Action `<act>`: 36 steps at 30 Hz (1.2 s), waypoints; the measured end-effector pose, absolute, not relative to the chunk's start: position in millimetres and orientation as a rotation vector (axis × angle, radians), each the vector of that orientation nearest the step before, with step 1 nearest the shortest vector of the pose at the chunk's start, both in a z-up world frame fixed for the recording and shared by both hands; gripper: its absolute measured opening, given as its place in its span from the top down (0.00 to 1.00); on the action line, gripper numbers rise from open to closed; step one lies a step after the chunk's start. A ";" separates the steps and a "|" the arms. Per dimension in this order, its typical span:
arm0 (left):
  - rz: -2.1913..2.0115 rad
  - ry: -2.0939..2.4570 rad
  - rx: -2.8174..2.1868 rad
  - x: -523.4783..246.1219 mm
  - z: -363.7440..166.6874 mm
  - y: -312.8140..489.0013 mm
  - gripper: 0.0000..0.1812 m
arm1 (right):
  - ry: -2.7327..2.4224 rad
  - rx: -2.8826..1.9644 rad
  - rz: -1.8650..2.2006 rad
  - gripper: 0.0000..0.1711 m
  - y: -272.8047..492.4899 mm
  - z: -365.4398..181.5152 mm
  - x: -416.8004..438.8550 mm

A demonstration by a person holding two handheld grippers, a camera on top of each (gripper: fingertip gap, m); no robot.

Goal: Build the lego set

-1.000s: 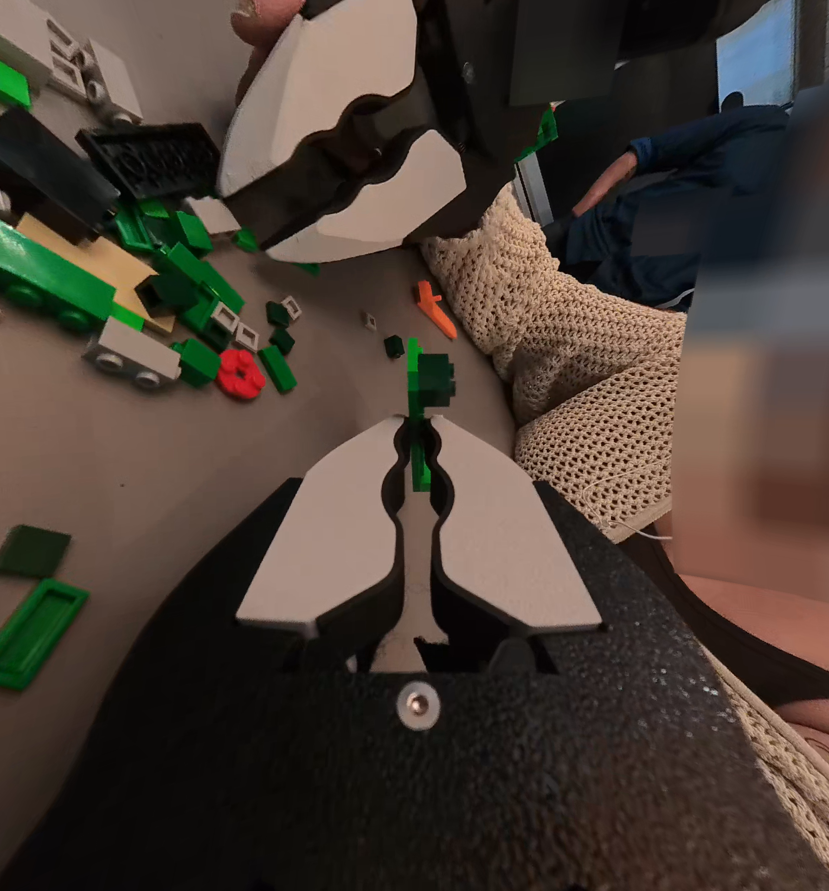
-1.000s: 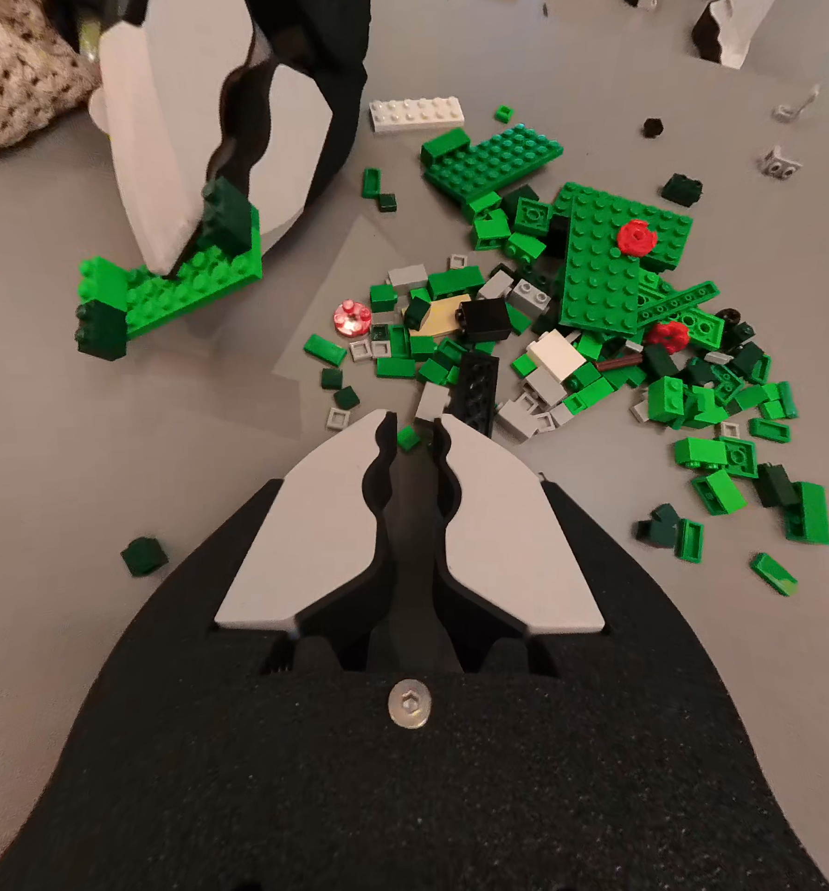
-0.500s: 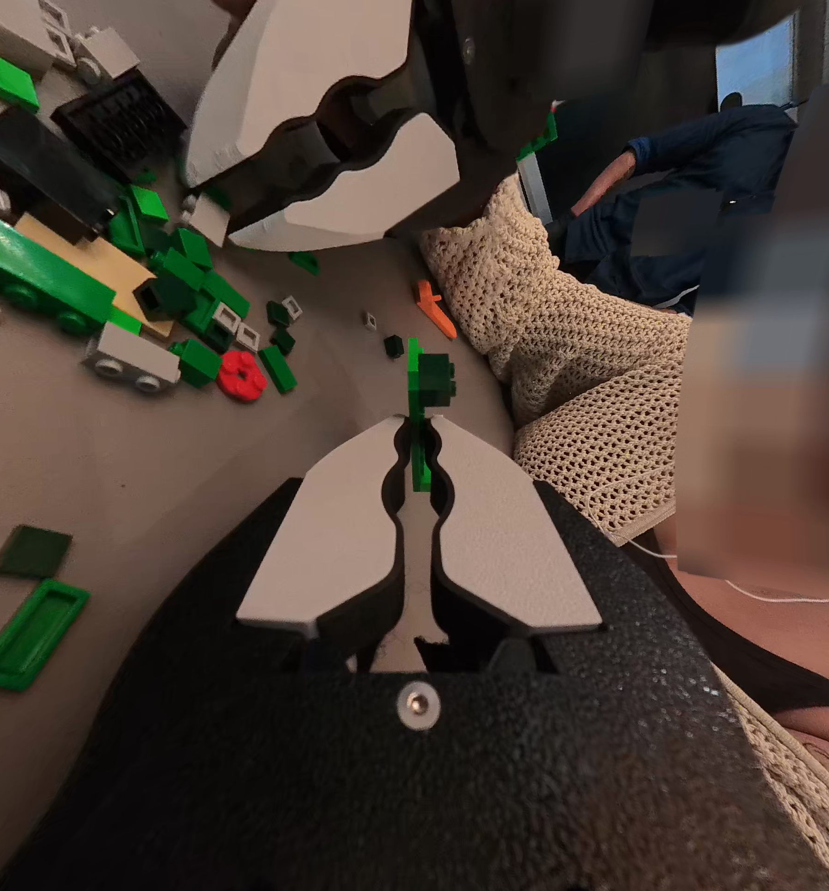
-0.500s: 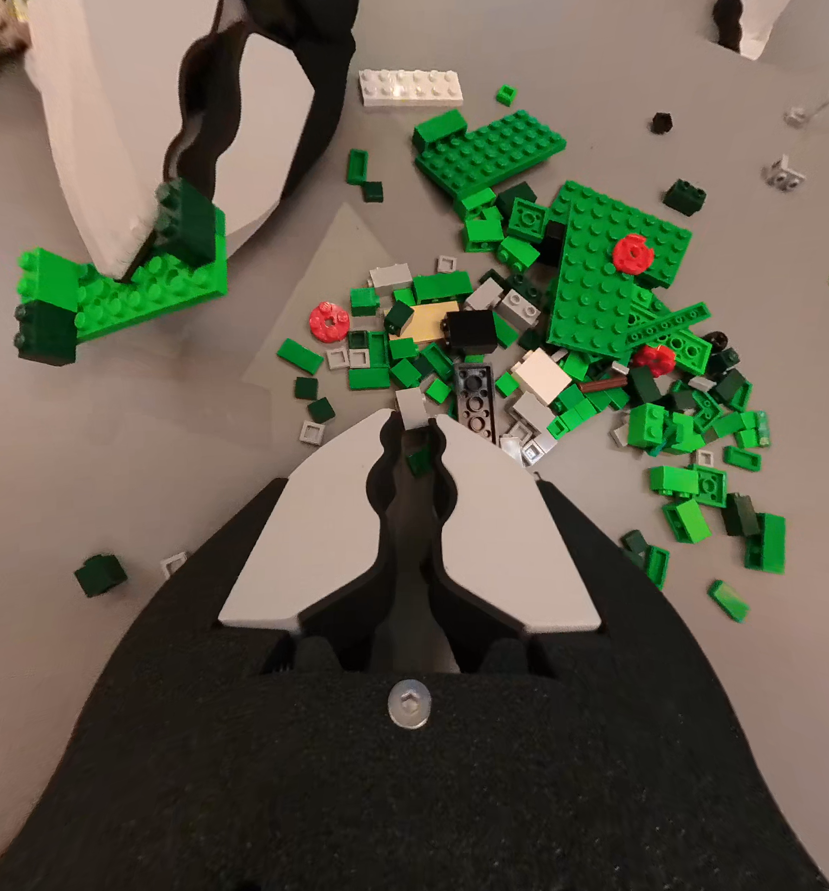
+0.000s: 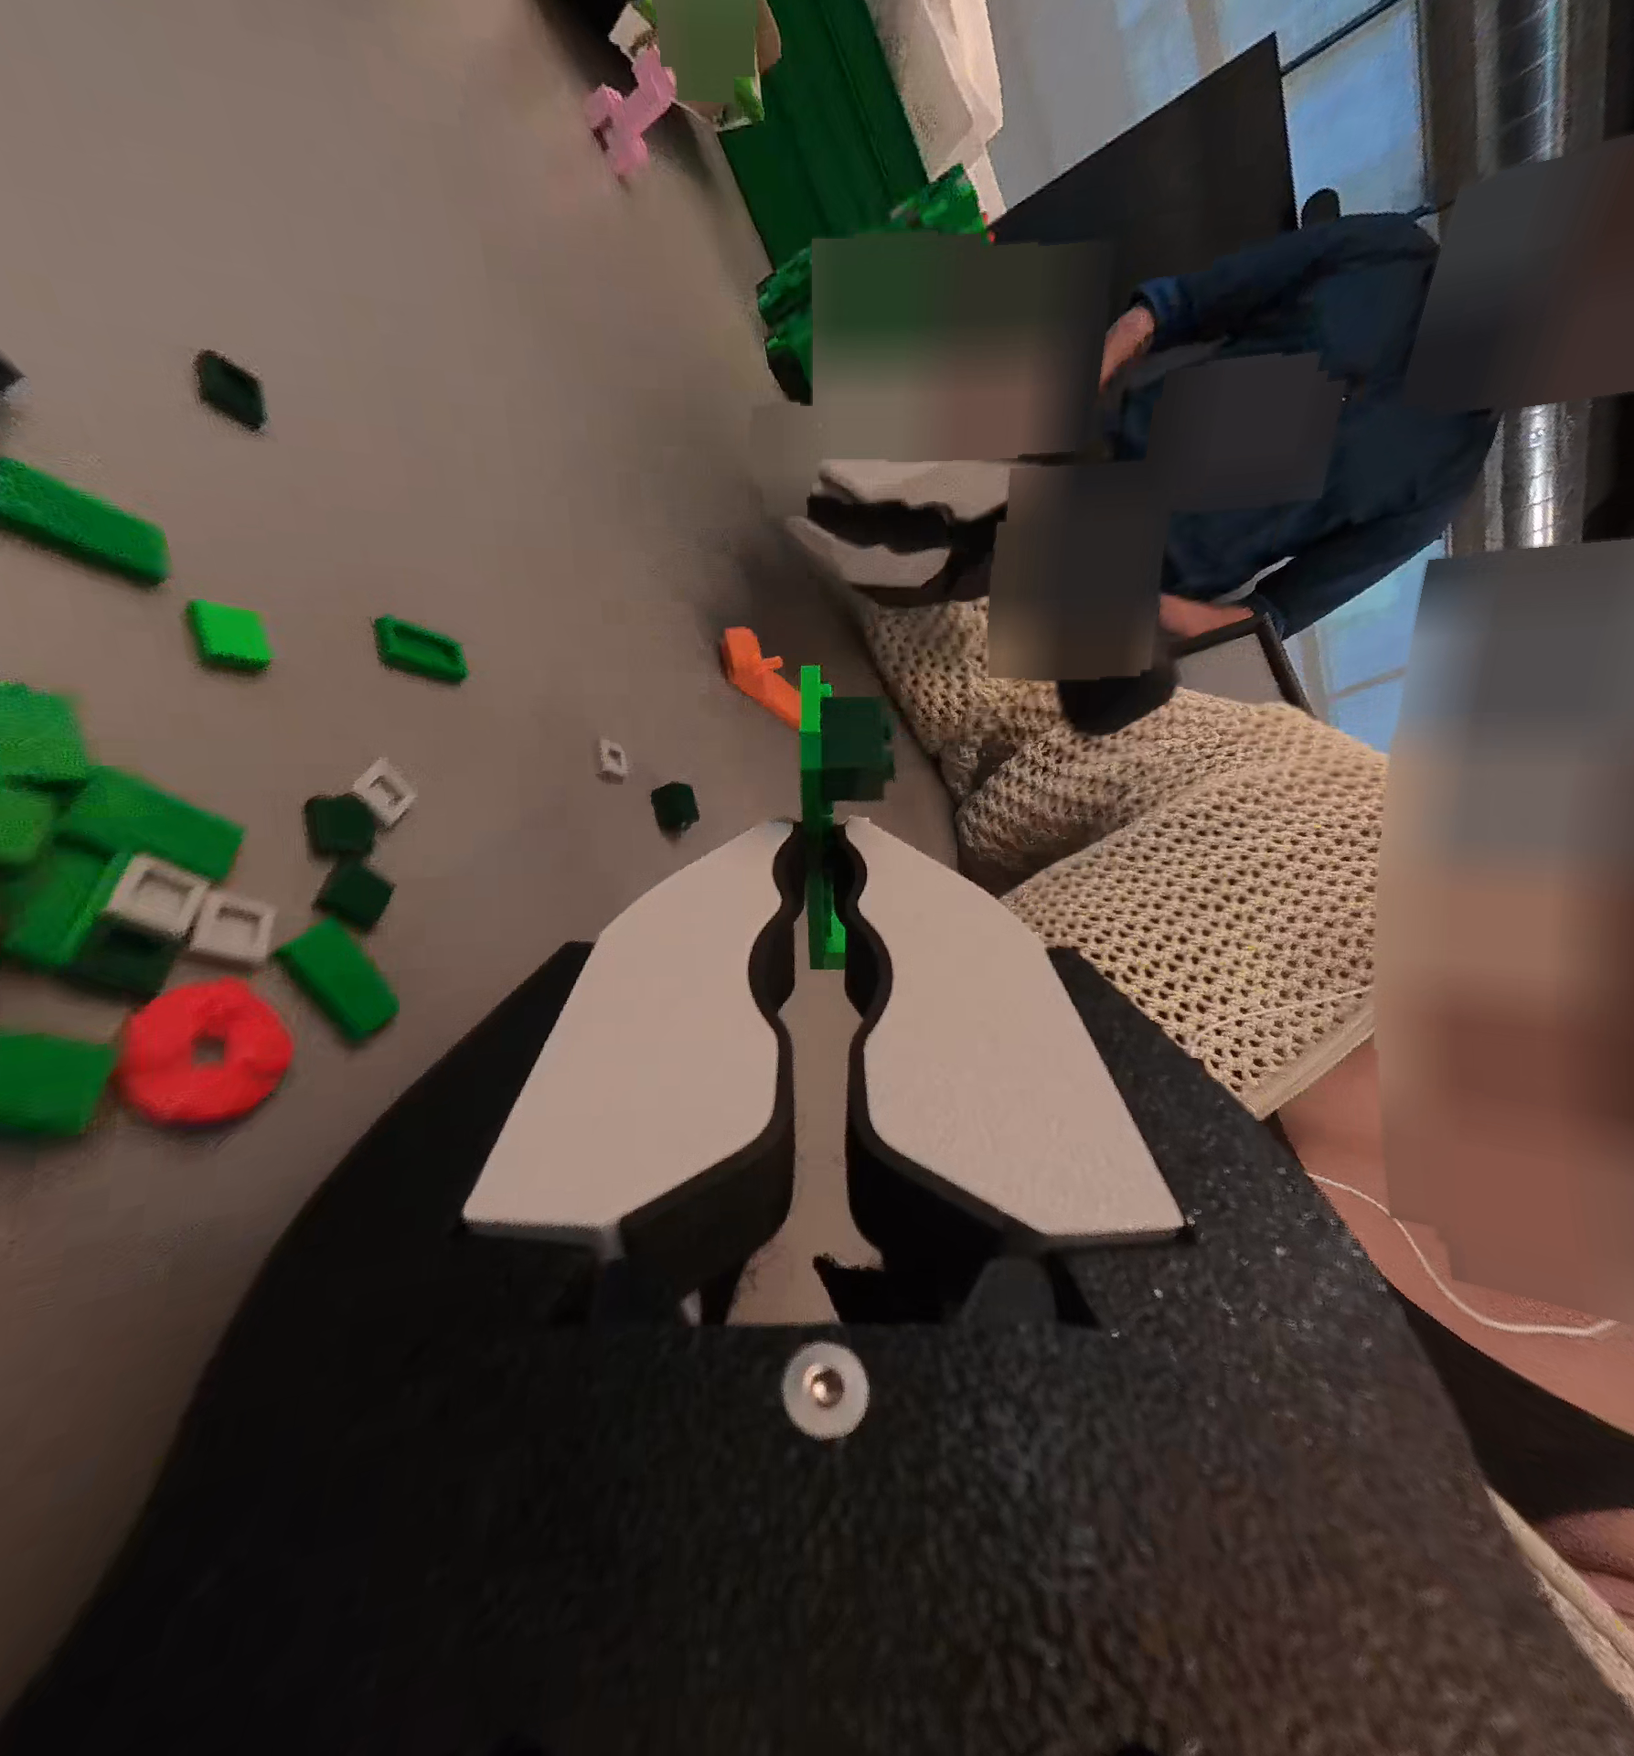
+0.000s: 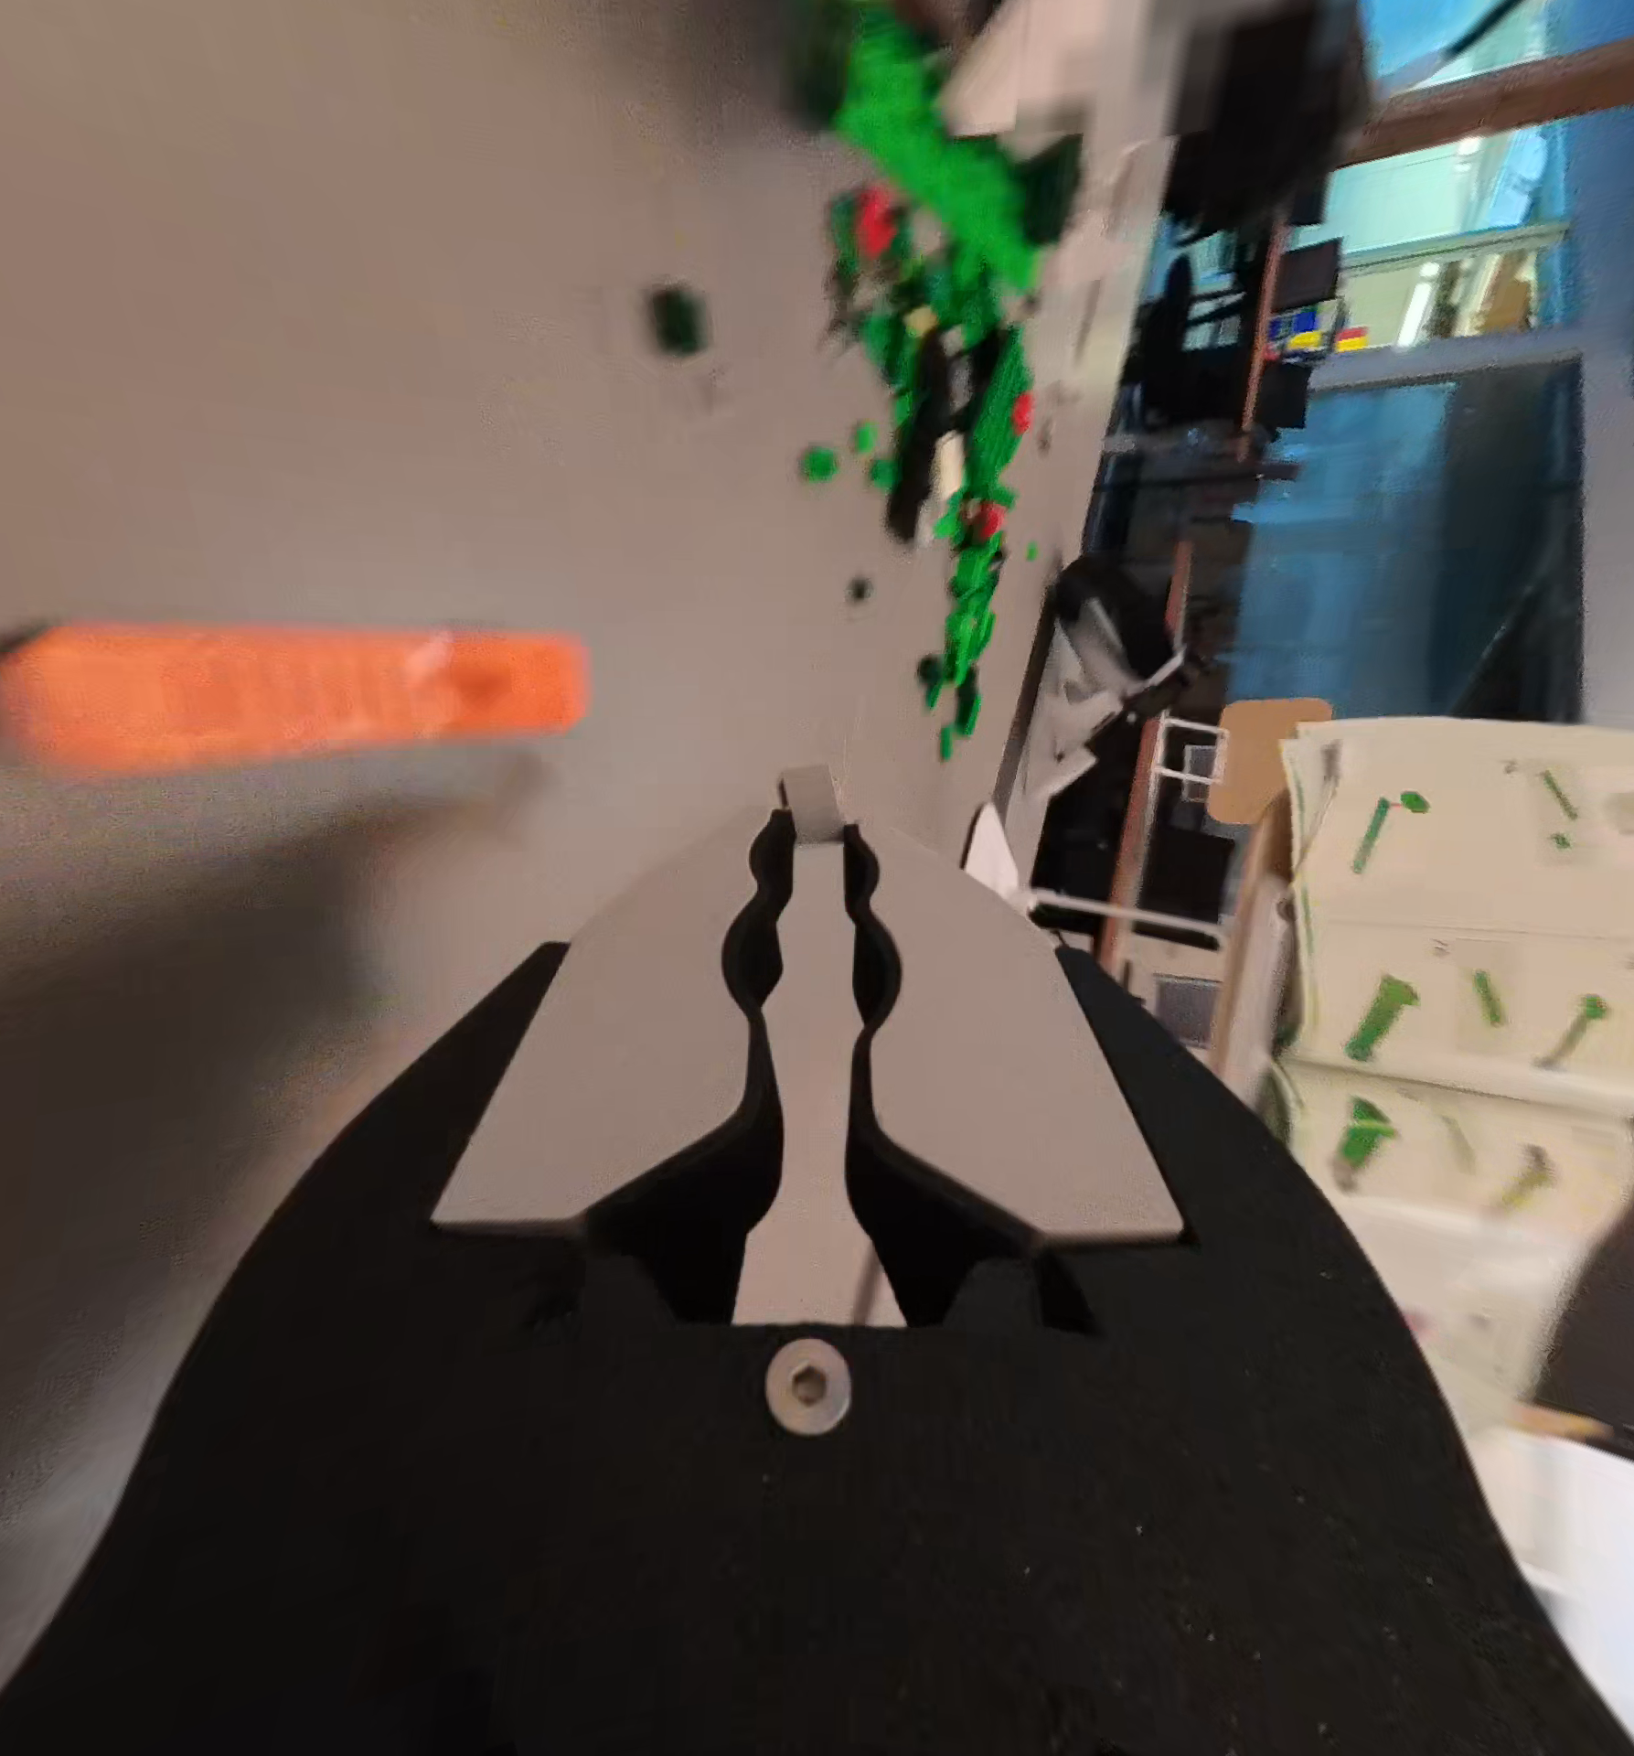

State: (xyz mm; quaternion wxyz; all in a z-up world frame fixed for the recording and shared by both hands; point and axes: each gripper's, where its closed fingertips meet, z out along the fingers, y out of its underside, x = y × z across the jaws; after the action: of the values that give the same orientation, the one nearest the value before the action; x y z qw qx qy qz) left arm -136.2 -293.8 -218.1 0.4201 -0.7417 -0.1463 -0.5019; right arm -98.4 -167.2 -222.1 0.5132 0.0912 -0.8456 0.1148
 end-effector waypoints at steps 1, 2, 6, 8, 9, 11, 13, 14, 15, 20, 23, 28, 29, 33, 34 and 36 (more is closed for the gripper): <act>-1.268 -0.357 -1.862 -131.7 -217.8 -289.9 0.98 | -2.050 0.270 0.178 0.94 -157.5 -227.5 -80.0; -1.278 -0.346 -1.869 -126.7 -218.0 -286.7 0.98 | -2.071 0.317 0.093 0.94 -149.6 -232.5 -62.2; -1.298 -0.293 -1.907 -105.8 -218.6 -276.6 0.98 | -2.176 0.369 -0.033 0.94 -135.3 -239.3 -12.7; -1.338 -0.251 -1.910 -91.1 -216.5 -271.4 0.98 | -2.177 0.380 -0.057 0.94 -133.2 -235.5 -4.8; -1.361 -0.229 -1.913 -84.0 -215.7 -269.5 0.98 | -2.163 0.402 -0.075 0.94 -133.2 -234.0 -3.2; -1.379 -0.198 -1.927 -73.8 -215.8 -266.5 0.98 | -2.136 0.475 -0.124 0.94 -134.6 -235.6 -1.7; -1.376 -0.177 -1.940 -68.4 -216.1 -265.9 0.98 | -2.103 0.559 -0.170 0.94 -137.9 -240.8 -1.6; -1.375 -0.172 -1.939 -67.4 -215.2 -265.7 0.98 | -2.108 0.593 -0.189 0.94 -138.9 -245.5 -1.0; -1.372 -0.171 -1.936 -67.1 -214.4 -265.6 0.98 | -2.114 0.616 -0.207 0.94 -139.2 -249.8 -0.9; -1.351 -0.185 -1.937 -70.4 -214.6 -265.4 0.98 | -2.116 0.724 -0.265 0.94 -137.7 -258.5 -0.6; -1.347 -0.183 -1.942 -70.8 -215.1 -265.9 0.98 | -2.140 0.763 -0.259 0.94 -138.0 -259.7 2.3; -1.343 -0.186 -1.951 -71.4 -216.8 -266.8 0.98 | -2.198 0.800 -0.249 0.90 -135.9 -263.0 9.2; -1.343 -0.186 -1.952 -71.3 -217.1 -266.8 0.98 | -2.219 0.781 -0.237 0.87 -135.2 -261.7 10.4; -1.346 -0.190 -1.954 -71.0 -218.5 -266.7 0.98 | -2.301 0.620 -0.177 0.81 -127.0 -252.7 16.6; -1.348 -0.190 -1.952 -70.8 -218.4 -266.6 0.98 | -2.337 0.532 -0.121 0.81 -126.0 -250.3 19.7; -1.354 -0.191 -1.940 -69.9 -216.6 -265.4 0.98 | -2.445 0.193 0.097 0.85 -128.3 -246.6 24.3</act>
State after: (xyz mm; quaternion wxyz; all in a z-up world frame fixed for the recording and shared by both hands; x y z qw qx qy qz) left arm -69.9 -265.4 -216.6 0.3749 -0.7578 -0.0744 -0.5288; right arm 24.3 -128.3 -246.6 0.3371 0.0739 -0.9378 0.0372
